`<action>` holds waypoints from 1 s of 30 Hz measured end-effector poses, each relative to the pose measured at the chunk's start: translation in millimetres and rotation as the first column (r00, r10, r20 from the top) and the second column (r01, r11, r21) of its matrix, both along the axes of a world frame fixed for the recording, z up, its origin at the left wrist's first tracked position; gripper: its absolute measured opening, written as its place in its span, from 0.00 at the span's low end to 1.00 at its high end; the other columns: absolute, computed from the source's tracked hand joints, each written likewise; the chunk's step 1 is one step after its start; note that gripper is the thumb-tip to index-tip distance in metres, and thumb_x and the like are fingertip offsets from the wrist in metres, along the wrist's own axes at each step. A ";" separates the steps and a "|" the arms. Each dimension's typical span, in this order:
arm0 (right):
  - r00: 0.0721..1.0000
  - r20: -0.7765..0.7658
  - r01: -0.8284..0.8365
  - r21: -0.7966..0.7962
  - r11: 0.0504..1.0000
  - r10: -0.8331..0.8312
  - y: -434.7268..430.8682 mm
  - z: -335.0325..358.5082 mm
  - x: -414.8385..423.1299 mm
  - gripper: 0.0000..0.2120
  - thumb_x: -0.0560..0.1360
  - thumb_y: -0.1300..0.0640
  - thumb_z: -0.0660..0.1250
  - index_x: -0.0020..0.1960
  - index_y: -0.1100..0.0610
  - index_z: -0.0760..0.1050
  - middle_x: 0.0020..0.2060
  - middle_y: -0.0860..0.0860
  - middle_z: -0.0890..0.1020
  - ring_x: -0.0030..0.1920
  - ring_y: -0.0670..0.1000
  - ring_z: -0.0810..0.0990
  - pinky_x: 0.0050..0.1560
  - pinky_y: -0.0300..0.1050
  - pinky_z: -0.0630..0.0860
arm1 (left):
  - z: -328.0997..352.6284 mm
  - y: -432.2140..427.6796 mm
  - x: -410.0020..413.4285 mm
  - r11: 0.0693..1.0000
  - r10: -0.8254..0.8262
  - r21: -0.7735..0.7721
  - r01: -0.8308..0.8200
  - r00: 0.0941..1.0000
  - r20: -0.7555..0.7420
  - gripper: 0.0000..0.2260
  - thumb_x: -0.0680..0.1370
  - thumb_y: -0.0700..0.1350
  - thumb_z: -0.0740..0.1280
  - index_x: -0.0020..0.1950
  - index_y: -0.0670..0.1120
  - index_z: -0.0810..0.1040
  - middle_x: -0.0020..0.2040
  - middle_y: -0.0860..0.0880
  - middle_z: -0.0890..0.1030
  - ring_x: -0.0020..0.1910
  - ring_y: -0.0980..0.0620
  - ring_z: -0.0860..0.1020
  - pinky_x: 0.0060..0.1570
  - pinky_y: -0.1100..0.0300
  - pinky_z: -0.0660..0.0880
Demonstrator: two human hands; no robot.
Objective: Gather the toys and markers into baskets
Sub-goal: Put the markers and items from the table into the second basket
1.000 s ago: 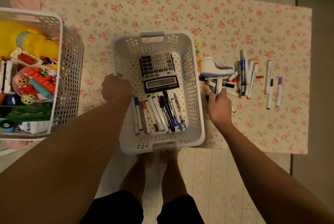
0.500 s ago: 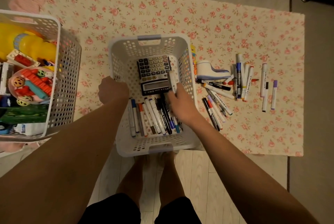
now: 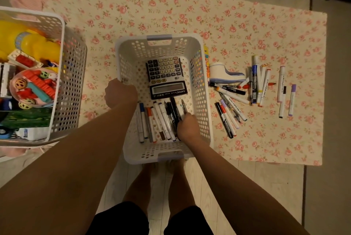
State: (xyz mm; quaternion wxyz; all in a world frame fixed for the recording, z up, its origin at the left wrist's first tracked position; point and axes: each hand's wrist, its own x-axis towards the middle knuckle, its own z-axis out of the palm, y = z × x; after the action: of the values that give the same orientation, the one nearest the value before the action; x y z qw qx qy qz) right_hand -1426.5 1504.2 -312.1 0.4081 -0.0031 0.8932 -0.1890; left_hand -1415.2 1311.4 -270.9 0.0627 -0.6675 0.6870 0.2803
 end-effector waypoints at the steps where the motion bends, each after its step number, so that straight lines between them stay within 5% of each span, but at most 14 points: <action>1: 1.000 -0.004 0.015 0.011 1.000 -0.015 0.8 -2.3 0.5 0.14 0.78 0.65 0.61 0.63 0.67 0.71 0.60 0.61 0.73 0.59 0.59 0.75 0.59 0.49 0.72 | 0.3 0.0 0.0 1.000 0.002 0.001 -0.002 1.000 0.000 0.11 0.75 0.39 0.63 0.56 0.39 0.78 0.57 0.41 0.80 0.55 0.41 0.79 0.51 0.51 0.76; 5: 0.999 -0.031 0.023 -0.017 1.000 -0.023 2.3 -5.8 -0.4 0.18 0.77 0.64 0.61 0.66 0.65 0.69 0.63 0.58 0.70 0.61 0.59 0.73 0.64 0.51 0.71 | 0.1 0.7 0.6 1.000 0.007 -0.002 -0.007 1.000 -0.019 0.11 0.75 0.39 0.63 0.55 0.39 0.77 0.56 0.41 0.80 0.55 0.41 0.79 0.52 0.51 0.76; 8: 0.967 -0.253 -0.048 -0.134 0.990 0.013 -3.7 13.3 -7.3 0.15 0.79 0.64 0.60 0.65 0.63 0.71 0.59 0.57 0.74 0.55 0.54 0.74 0.53 0.42 0.70 | 0.6 0.8 -0.3 1.000 0.012 0.003 -0.012 1.000 -0.014 0.11 0.75 0.39 0.63 0.56 0.39 0.77 0.56 0.41 0.80 0.55 0.41 0.78 0.53 0.51 0.76; 13: 0.807 -0.531 -0.054 -0.501 0.864 -0.257 -23.5 72.5 -44.8 0.06 0.80 0.62 0.57 0.52 0.58 0.73 0.44 0.51 0.77 0.42 0.49 0.75 0.40 0.43 0.71 | 1.9 2.1 0.2 1.000 0.015 0.004 -0.015 1.000 -0.027 0.11 0.75 0.40 0.62 0.56 0.39 0.77 0.56 0.40 0.80 0.54 0.40 0.78 0.54 0.50 0.76; 16: 0.699 -0.607 -0.045 -0.565 0.824 -0.378 -30.2 83.6 -88.9 0.07 0.80 0.60 0.55 0.51 0.58 0.72 0.42 0.52 0.77 0.39 0.51 0.75 0.38 0.42 0.69 | 1.7 2.0 0.8 1.000 0.017 -0.004 -0.017 0.999 -0.035 0.11 0.75 0.40 0.62 0.55 0.39 0.77 0.55 0.40 0.80 0.54 0.40 0.79 0.54 0.50 0.76; 20: 0.679 -0.630 0.045 -0.477 0.878 -0.377 -27.4 62.0 -150.8 0.06 0.79 0.62 0.56 0.51 0.59 0.71 0.42 0.53 0.77 0.40 0.53 0.74 0.38 0.45 0.68 | 2.0 1.5 0.0 1.000 0.013 0.010 -0.013 1.000 -0.023 0.12 0.75 0.40 0.62 0.56 0.39 0.77 0.57 0.40 0.79 0.55 0.40 0.78 0.53 0.51 0.75; 25: 0.880 -0.473 -0.006 -0.113 0.994 -0.049 -19.4 29.1 -201.5 0.10 0.80 0.60 0.59 0.59 0.64 0.71 0.52 0.60 0.79 0.45 0.57 0.75 0.41 0.49 0.69 | -0.3 0.5 0.5 1.000 0.017 0.007 -0.017 1.000 -0.025 0.11 0.74 0.40 0.63 0.54 0.39 0.77 0.55 0.40 0.80 0.53 0.40 0.79 0.52 0.49 0.78; 30: 0.968 -0.242 -0.081 -0.037 0.996 0.070 -33.6 17.0 -209.7 0.14 0.80 0.55 0.62 0.60 0.64 0.70 0.54 0.61 0.77 0.48 0.58 0.73 0.47 0.51 0.71 | -0.4 0.4 0.9 1.000 0.019 -0.004 -0.019 0.999 -0.033 0.09 0.74 0.40 0.62 0.51 0.41 0.77 0.53 0.40 0.80 0.51 0.40 0.79 0.51 0.48 0.78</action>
State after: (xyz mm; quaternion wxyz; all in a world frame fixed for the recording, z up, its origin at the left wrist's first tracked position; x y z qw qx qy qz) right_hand -1636.1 1470.6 -295.2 0.3035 -0.0693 0.9307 -0.1922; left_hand -1414.3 1311.8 -271.3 0.0471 -0.6693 0.6823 0.2903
